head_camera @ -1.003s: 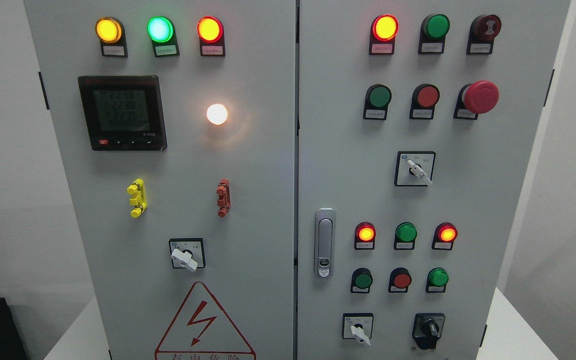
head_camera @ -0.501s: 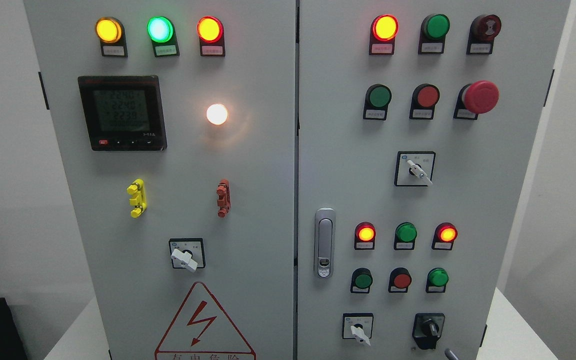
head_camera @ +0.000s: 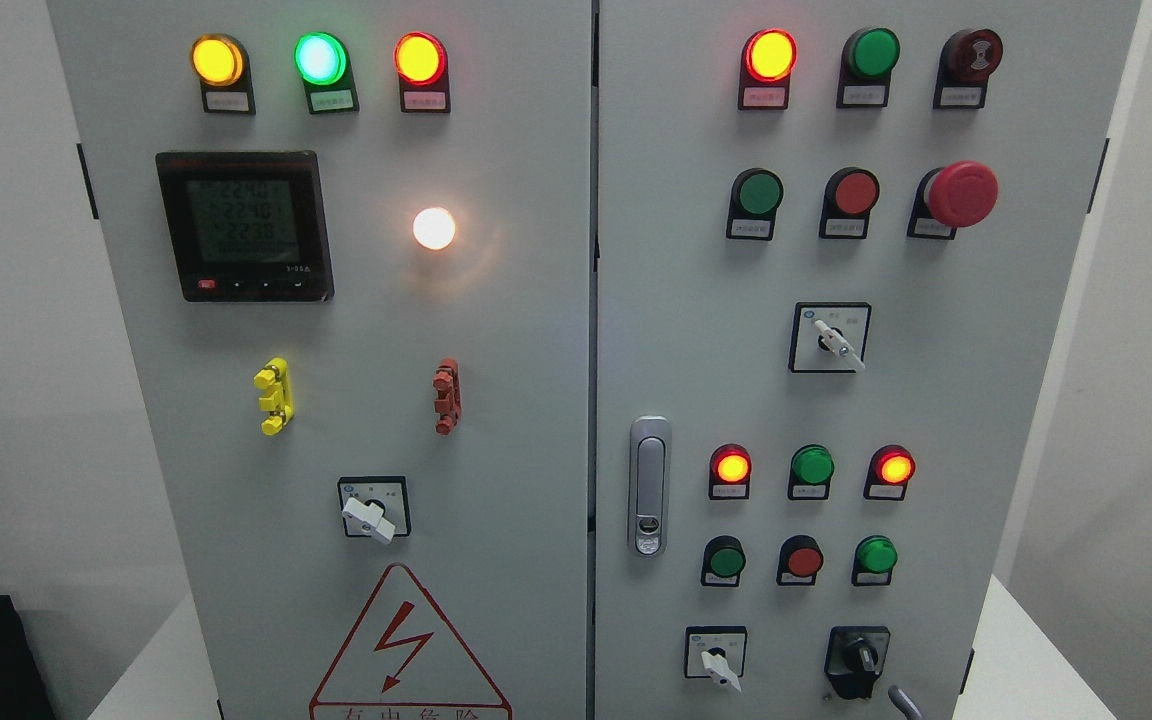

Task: Trip black knob to open circuit
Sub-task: 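Raise the right hand up to the black rotary knob, then grip the black knob with the right hand and twist it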

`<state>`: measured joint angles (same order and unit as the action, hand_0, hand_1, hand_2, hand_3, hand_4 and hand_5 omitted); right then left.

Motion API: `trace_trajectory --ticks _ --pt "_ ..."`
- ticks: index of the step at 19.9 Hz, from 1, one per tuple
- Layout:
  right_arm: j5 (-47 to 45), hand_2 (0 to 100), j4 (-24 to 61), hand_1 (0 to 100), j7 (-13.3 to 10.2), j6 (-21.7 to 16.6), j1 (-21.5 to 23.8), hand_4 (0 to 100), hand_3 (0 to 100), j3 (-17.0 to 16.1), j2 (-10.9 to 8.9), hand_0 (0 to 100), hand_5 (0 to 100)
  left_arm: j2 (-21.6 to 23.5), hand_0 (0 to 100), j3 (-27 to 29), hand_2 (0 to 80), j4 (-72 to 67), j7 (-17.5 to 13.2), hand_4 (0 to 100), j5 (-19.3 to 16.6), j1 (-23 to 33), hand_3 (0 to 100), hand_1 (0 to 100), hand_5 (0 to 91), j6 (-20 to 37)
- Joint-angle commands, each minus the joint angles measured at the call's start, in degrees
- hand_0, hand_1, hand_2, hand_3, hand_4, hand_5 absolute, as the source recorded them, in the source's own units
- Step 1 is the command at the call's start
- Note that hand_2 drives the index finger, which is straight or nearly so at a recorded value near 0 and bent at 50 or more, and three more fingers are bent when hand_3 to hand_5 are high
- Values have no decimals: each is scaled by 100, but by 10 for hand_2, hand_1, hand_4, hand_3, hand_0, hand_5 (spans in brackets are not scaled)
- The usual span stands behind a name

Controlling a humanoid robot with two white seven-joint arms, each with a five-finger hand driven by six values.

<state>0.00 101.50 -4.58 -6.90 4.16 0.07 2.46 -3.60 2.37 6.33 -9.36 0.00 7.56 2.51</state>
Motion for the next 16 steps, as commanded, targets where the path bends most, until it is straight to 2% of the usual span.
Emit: trace_trajectory --ticks 1,16 --pt "-70 0 -7 0 1 5 -20 1000 1000 186 0 0 1000 0 120 0 0 0 -5 0 -132 0 0 389 0 -31" --pt "-44 0 -42 0 1 -4 -20 1000 1000 256 9 0 1000 0 120 0 0 0 -5 0 -132 0 0 389 0 -22"
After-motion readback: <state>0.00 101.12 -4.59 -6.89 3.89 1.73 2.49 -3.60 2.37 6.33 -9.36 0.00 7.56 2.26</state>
